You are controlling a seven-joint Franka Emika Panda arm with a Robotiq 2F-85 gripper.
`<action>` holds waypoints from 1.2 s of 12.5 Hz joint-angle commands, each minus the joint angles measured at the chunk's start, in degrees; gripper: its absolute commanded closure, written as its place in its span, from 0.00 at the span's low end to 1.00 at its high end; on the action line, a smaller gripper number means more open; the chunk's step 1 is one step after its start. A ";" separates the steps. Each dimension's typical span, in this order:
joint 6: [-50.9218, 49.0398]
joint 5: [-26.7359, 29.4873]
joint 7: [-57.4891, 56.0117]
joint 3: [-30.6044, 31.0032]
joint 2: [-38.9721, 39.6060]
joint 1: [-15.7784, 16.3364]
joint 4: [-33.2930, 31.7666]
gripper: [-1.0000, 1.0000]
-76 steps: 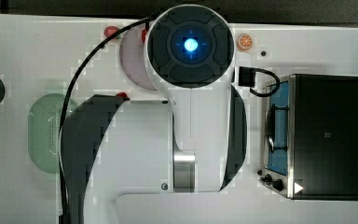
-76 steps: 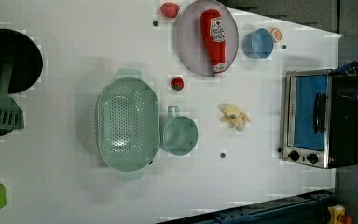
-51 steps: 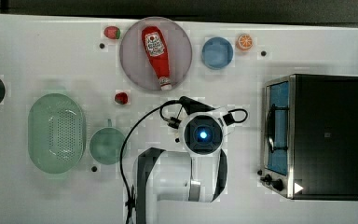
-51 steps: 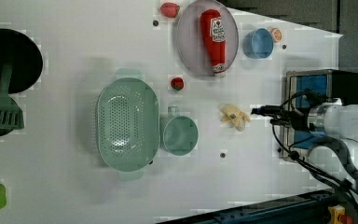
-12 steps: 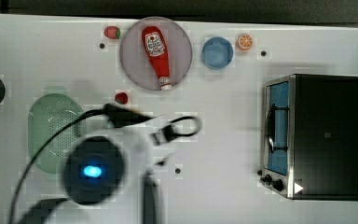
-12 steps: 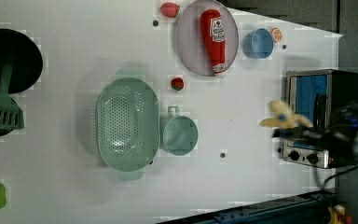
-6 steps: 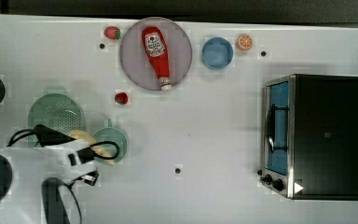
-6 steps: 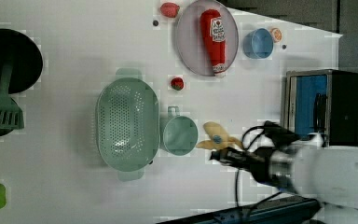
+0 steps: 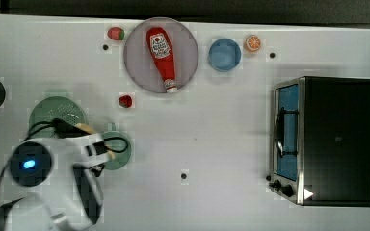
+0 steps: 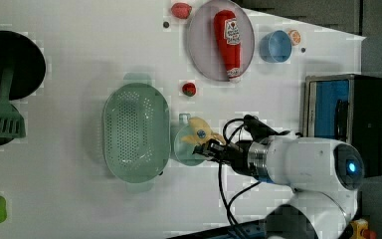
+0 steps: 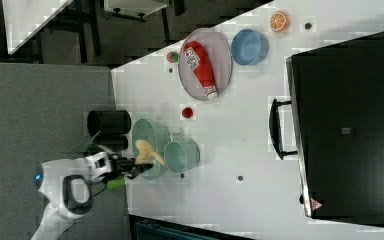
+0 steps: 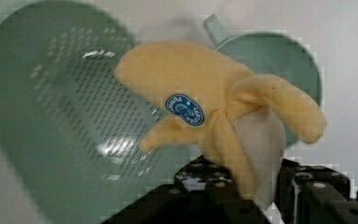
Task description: Pick Banana and place it in mug.
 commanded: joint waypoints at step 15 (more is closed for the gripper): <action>-18.34 0.70 1.49 -13.39 -14.59 -2.20 10.32 0.00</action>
